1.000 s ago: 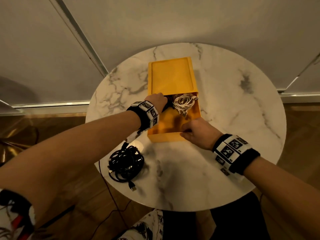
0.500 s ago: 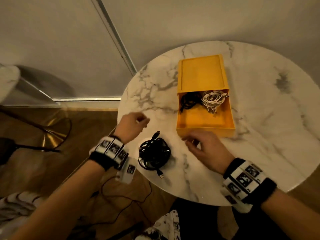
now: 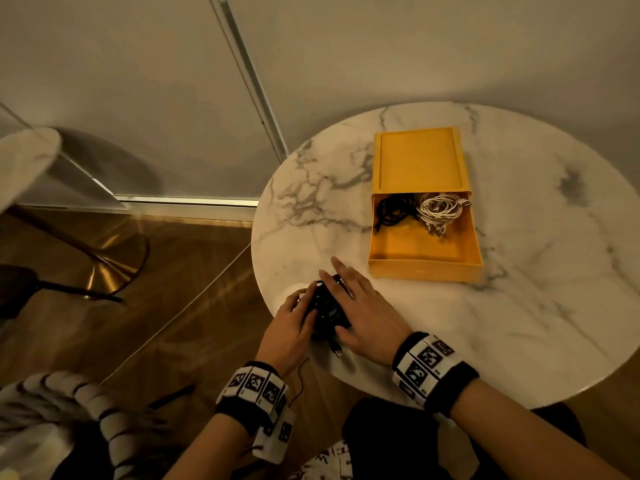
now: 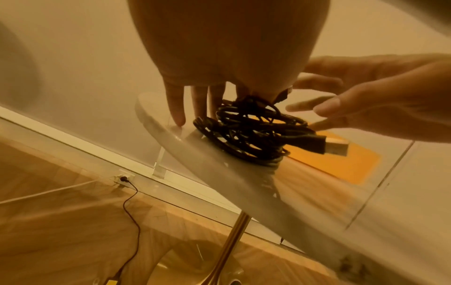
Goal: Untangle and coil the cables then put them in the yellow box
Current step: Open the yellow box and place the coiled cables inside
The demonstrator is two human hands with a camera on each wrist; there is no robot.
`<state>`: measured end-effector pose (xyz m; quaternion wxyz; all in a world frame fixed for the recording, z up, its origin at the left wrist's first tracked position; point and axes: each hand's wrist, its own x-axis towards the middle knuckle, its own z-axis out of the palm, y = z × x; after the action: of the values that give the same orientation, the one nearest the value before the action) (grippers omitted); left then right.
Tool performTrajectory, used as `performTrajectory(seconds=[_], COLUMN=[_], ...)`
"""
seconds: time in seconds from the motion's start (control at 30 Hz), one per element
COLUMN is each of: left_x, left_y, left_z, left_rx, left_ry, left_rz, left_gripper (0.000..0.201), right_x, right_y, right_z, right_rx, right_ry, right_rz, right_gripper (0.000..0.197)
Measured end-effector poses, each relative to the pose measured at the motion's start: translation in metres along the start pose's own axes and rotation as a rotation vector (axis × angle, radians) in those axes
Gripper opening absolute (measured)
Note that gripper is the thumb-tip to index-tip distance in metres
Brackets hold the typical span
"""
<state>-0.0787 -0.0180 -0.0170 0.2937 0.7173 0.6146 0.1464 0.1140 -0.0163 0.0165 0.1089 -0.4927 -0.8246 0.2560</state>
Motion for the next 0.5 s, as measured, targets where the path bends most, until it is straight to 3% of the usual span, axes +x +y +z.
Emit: performTrajectory(seconds=[0.13, 0.33, 0.43, 0.5], left_x=[0.01, 0.021, 0.025, 0.029], left_y=[0.003, 0.011, 0.011, 0.012], left_z=[-0.009, -0.011, -0.013, -0.018], left_rx=[-0.029, -0.182, -0.266, -0.208], left_ry=[-0.03, 0.044, 0.04, -0.035], left_rz=[-0.029, -0.136, -0.346, -0.444], left_gripper=[0.048, 0.038, 0.06, 0.074], right_x=[0.009, -0.001, -0.004, -0.007], right_y=[0.001, 0.001, 0.001, 0.001], right_z=[-0.006, -0.002, 0.01, 0.018], right_rx=[-0.088, -0.112, -0.107, -0.097], right_ry=[0.002, -0.006, -0.066, -0.093], right_rz=[0.016, 0.107, 0.155, 0.171], right_gripper=[0.069, 0.063, 0.058, 0.057])
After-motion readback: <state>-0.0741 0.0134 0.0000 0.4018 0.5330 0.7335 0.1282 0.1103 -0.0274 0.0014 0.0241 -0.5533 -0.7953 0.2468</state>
